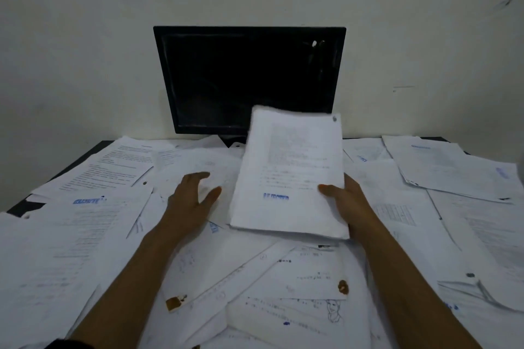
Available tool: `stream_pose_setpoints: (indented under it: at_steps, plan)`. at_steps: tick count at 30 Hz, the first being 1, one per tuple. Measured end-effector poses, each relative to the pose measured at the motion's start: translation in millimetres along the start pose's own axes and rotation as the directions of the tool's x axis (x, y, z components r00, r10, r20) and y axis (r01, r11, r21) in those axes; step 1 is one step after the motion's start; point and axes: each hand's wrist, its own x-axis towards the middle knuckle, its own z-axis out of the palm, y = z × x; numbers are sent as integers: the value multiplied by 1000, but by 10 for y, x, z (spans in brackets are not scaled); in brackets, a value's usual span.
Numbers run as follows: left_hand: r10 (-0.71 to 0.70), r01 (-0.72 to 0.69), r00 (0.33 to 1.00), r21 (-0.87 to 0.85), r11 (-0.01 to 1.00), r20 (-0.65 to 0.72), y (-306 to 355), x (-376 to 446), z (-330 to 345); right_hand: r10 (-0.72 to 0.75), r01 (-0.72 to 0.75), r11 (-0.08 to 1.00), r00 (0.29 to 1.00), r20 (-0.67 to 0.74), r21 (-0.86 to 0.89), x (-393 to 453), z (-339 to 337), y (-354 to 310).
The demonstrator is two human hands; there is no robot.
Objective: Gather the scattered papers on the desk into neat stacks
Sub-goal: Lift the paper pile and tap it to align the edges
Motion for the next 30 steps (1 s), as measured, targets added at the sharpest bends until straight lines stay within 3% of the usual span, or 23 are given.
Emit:
stream_pose_setpoints:
  at_steps: [2,5,7,9,12,13,15,17,20,25,30]
  plan:
    - [41,-57,996,214,975,75,-209,-33,70,69,-70,997,997,-18,-13,10,-48,62]
    - [-116,40,972,340,940,206,-282,-56,126,147,-147,989,989,-19,6,6,-39,109]
    - [-126,30,968,402,915,216,-249,-64,137,165,-164,986,986,-35,24,2,-29,114]
    - [-61,-13,983,397,918,173,-210,-81,106,166,-165,986,985,-39,26,10,-28,116]
    - [35,-27,999,207,978,-36,-146,-105,70,158,-158,987,987,-26,10,14,-20,125]
    - [27,-3,994,220,975,-105,-144,-101,75,150,-150,989,988,-22,6,14,-8,126]
    - [-79,132,986,406,904,-144,-167,-80,83,114,-114,993,993,-18,-9,10,-7,110]
    - [-306,269,951,577,771,-35,-209,-61,64,74,-74,997,997,1,-25,6,-13,92]
    - [-410,256,908,662,705,86,-245,-37,34,35,-29,995,998,59,-97,5,-41,57]
    - [-360,162,908,613,774,215,-224,-56,-58,12,26,972,987,161,-235,-6,-15,68]
    - [-238,85,915,422,902,324,-259,-108,-130,-42,111,936,978,206,-334,-42,57,106]
